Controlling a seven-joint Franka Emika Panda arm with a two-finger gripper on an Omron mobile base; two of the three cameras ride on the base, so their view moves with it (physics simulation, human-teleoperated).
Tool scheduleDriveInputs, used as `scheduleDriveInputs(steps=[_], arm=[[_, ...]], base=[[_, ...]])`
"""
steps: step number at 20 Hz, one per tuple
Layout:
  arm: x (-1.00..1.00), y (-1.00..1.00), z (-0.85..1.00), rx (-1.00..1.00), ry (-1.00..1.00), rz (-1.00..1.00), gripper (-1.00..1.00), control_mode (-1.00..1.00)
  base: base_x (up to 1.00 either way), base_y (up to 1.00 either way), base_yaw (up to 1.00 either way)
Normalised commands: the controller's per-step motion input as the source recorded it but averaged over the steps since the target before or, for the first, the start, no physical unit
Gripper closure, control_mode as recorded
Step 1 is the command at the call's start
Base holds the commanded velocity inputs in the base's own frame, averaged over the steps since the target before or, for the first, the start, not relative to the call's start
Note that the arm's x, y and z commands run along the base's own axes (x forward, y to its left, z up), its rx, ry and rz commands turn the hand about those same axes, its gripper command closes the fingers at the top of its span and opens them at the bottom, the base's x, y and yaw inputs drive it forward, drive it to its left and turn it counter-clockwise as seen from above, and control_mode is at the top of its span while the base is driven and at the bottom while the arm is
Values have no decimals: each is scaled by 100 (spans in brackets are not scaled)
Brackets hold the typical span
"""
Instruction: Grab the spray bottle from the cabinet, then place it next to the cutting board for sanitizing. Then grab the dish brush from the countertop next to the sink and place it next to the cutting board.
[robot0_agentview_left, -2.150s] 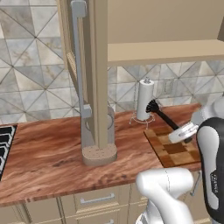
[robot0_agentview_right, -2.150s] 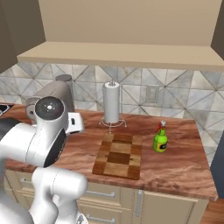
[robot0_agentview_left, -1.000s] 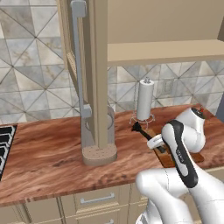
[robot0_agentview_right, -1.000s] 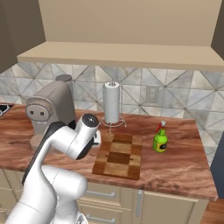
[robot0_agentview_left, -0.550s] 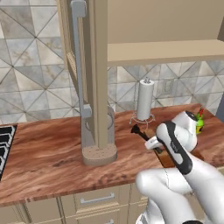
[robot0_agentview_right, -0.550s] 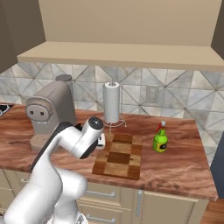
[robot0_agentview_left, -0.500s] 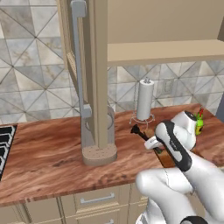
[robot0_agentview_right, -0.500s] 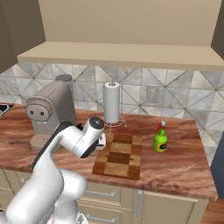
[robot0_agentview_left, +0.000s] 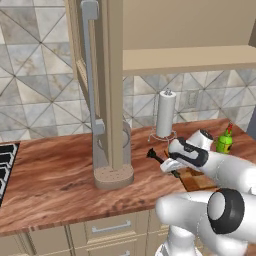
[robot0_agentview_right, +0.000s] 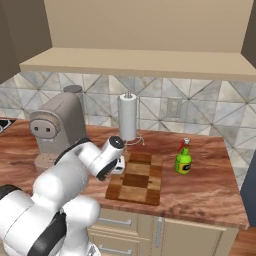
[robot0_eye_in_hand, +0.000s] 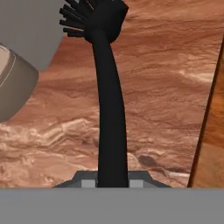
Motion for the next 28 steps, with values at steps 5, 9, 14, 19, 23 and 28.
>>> scheduleDriveInputs(steps=[5, 9, 14, 19, 23, 28], arm=[[39, 0, -49, 0, 0, 0, 100, -100], [29, 1, -47, 0, 0, 0, 100, -100], [9, 14, -23, 0, 0, 0, -100, -100], [-23, 0, 26, 0, -2, 0, -100, -100], [-40, 0, 71, 0, -4, 0, -100, -100], [-52, 0, 90, 0, 0, 0, -100, -100]], base=[[0, 0, 0], [0, 0, 0], [0, 0, 0], [0, 0, 0], [0, 0, 0], [0, 0, 0]])
